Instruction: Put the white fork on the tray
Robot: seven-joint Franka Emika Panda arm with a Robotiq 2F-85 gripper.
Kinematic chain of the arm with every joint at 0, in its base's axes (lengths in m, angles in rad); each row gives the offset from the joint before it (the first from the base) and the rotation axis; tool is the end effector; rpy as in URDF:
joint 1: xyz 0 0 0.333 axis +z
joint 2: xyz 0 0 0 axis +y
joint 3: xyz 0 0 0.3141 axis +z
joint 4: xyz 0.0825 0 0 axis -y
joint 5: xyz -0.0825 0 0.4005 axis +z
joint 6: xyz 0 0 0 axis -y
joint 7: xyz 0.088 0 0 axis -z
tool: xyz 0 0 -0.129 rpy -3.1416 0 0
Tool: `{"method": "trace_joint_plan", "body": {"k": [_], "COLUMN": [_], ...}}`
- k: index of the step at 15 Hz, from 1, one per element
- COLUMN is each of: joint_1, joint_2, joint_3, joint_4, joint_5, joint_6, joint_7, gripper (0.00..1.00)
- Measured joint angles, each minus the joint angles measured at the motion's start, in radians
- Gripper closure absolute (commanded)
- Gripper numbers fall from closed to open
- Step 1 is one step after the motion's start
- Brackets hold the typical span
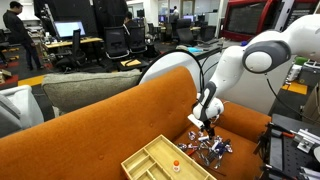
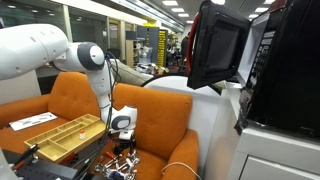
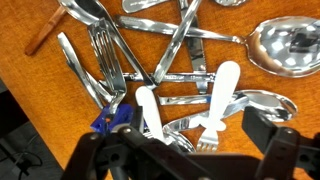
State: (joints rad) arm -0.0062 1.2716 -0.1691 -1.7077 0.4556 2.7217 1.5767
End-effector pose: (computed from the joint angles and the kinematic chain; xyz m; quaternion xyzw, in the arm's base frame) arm 0.5159 -0.1240 -0.1720 0.4988 -0.8602 -0.0674 0.0819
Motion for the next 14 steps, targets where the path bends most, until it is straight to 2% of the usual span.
{"method": "trace_joint_plan", "body": {"k": [8,14], "joint_1": [-0.016,-0.025], "joint_2": [0.118,0.184], "joint_3": [-0.029,-0.025], "joint_4": [0.105,0.200], "joint_5": [0.000,-0.005], "joint_6": [0.023,0.020], "joint_7": [0.186,0.233], "gripper": [0.00,0.00]}}
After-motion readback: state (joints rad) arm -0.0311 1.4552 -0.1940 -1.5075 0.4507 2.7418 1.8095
